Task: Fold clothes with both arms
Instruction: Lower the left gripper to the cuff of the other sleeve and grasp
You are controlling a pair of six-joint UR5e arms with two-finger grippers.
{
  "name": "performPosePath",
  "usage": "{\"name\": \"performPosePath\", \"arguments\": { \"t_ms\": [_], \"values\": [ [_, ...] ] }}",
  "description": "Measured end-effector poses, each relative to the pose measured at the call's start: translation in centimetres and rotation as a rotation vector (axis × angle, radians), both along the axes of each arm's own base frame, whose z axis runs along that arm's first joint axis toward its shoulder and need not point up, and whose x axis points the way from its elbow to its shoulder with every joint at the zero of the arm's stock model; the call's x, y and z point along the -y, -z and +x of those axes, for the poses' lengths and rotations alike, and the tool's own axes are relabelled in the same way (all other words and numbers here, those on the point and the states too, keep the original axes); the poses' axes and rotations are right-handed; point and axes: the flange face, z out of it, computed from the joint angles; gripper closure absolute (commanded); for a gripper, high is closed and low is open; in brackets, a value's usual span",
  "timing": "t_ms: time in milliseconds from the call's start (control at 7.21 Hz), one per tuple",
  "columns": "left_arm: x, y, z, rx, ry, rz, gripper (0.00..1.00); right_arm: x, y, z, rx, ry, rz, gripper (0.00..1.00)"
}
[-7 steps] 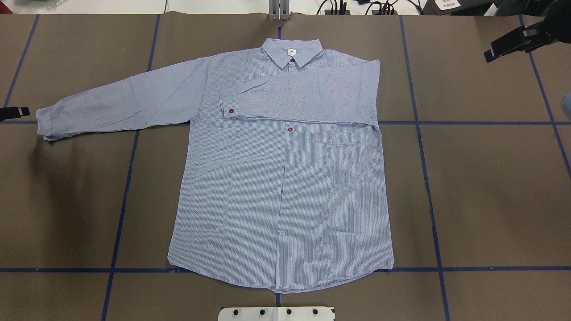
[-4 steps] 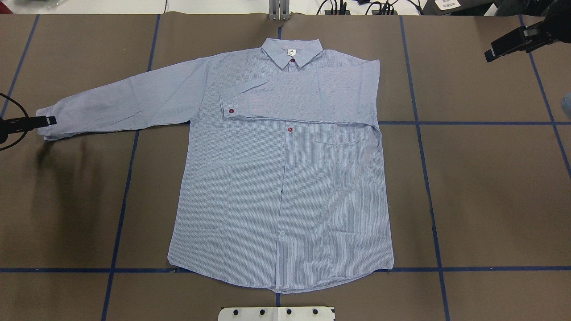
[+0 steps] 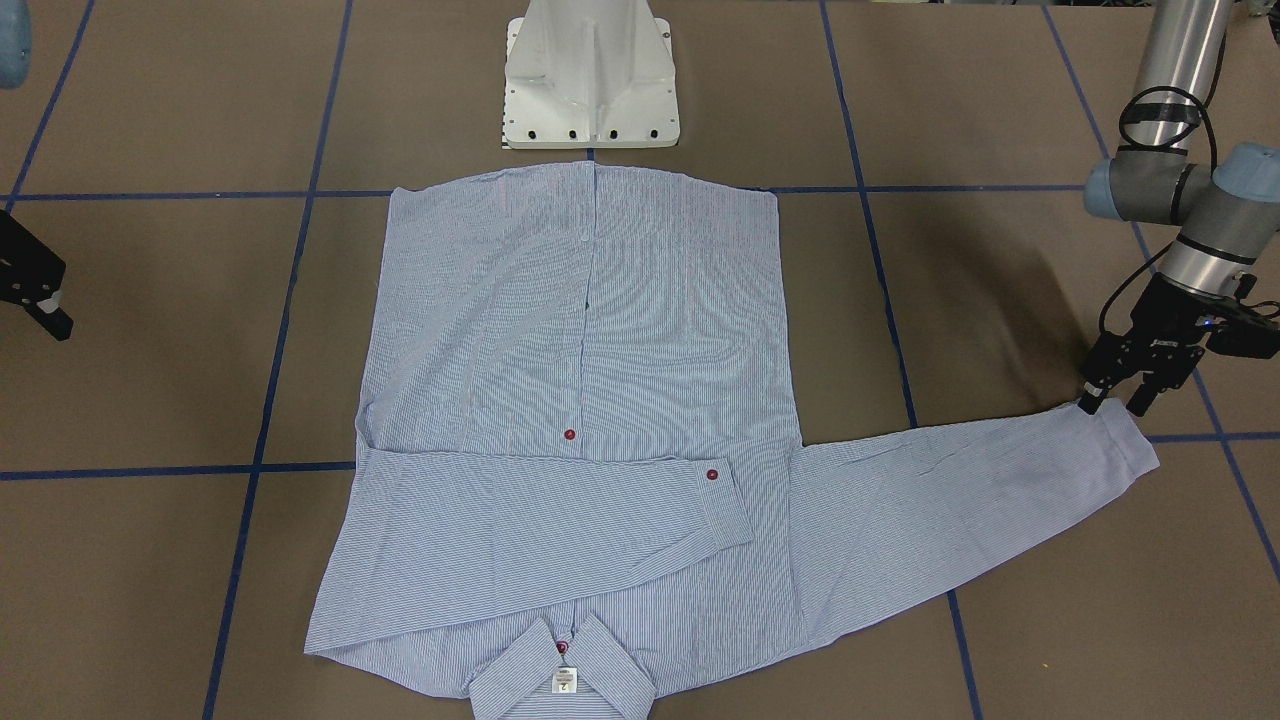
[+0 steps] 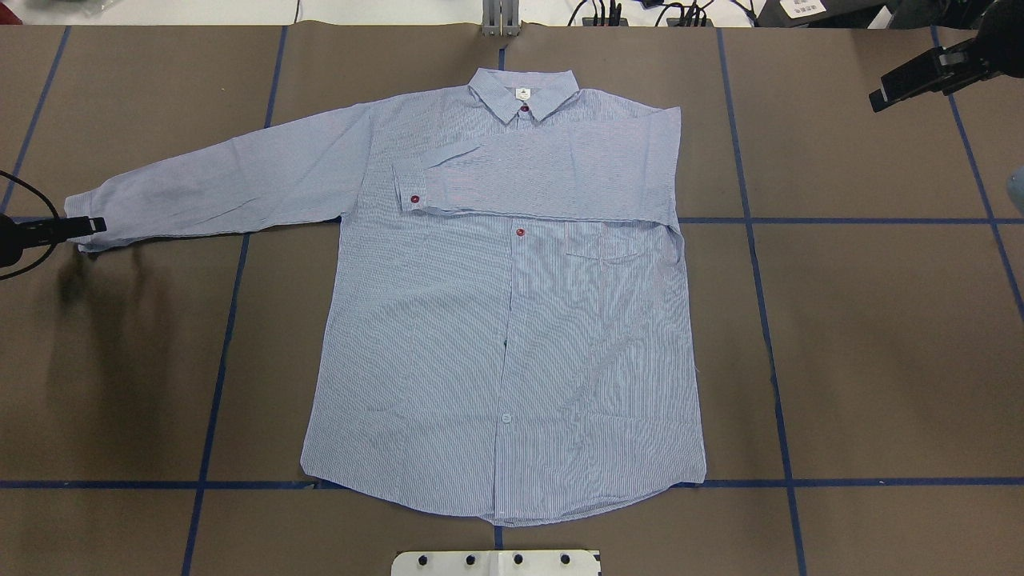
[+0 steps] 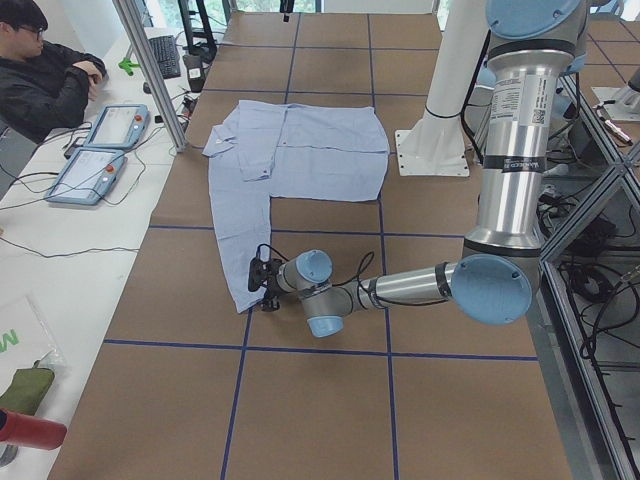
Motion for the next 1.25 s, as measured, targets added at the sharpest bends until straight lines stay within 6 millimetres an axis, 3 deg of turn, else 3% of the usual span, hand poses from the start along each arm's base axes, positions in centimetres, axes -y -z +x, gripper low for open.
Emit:
{"name": "performPosePath", "arguments": {
  "t_ms": [139,277,416,832,971,1249],
  "values": [
    [-0.1,0.0,0.0,0.000,0.000,0.000,0.66,0.0,0.0,0.0,0.000,0.000,0.001,0.00],
    [-0.2,-0.1,0.0,-0.001,-0.001,0.000,0.92,0.0,0.0,0.0,0.000,0.000,0.001,0.00],
    [-0.3,-0.1,-0.1,-0.002,-0.002,0.002,1.00,0.0,0.1,0.1,0.001,-0.001,0.001,0.00],
    [-0.5,0.1,-0.4,-0.008,-0.007,0.014,1.00,-0.1,0.3,0.0,0.004,-0.005,-0.001,0.00],
    [-0.7,1.1,-0.3,-0.026,-0.028,0.024,1.00,-0.1,0.3,0.0,0.005,-0.007,-0.002,0.00],
    [-0.1,5.6,0.8,-0.070,-0.097,0.030,1.00,-0.1,0.2,0.1,0.005,-0.008,-0.003,0.00]
  ]
}}
